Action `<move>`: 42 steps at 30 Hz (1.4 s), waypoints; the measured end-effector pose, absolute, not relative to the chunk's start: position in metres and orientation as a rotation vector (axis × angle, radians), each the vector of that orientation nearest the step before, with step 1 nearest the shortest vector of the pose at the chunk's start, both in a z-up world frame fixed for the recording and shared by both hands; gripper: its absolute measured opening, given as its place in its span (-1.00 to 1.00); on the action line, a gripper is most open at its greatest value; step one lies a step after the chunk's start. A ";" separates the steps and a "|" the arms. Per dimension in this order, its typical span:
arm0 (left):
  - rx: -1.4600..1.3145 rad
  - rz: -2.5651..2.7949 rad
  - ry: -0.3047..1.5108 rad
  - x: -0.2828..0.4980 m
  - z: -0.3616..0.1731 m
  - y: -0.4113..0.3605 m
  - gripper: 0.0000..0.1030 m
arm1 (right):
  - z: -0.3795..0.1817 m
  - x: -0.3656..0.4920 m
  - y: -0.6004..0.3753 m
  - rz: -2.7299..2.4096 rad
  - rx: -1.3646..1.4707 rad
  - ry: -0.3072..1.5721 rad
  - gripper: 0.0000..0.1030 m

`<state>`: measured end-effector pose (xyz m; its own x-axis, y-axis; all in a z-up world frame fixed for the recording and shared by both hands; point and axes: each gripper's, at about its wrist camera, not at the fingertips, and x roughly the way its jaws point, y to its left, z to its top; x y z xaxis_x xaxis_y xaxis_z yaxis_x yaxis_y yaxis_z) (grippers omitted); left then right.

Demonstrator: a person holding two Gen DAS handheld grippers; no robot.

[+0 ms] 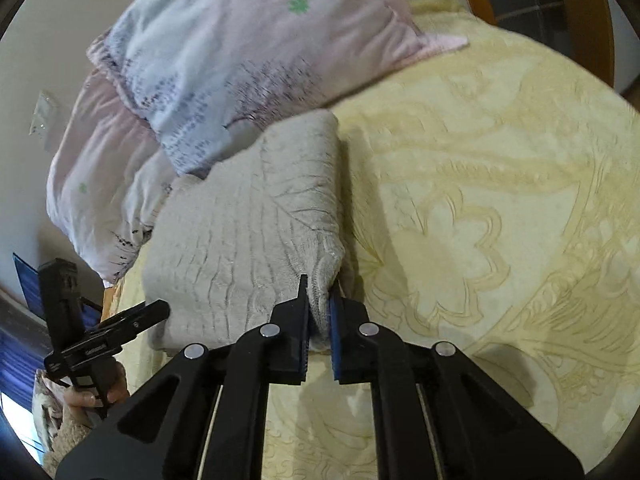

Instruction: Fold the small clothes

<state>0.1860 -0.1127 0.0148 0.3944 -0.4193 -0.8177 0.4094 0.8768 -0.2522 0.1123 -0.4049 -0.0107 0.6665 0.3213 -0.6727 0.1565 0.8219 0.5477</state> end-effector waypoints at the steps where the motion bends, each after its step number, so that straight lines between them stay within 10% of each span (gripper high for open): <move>1: -0.004 -0.521 1.038 0.185 0.015 -0.114 0.72 | -0.011 0.113 -0.405 0.102 0.620 0.853 -0.83; 22: -0.171 -0.546 1.049 0.204 0.022 -0.087 0.72 | 0.007 0.179 -0.455 0.119 0.791 0.857 -0.09; 30: -0.326 -0.574 1.117 0.232 0.012 -0.077 0.72 | -0.006 0.247 -0.457 0.153 0.841 0.919 -0.10; 33: -0.356 -0.575 1.124 0.240 0.011 -0.078 0.72 | -0.008 0.260 -0.445 0.188 0.806 0.941 -0.77; 42: -0.412 -0.578 1.133 0.252 0.006 -0.077 0.72 | 0.032 0.252 -0.438 0.097 0.589 0.788 -0.84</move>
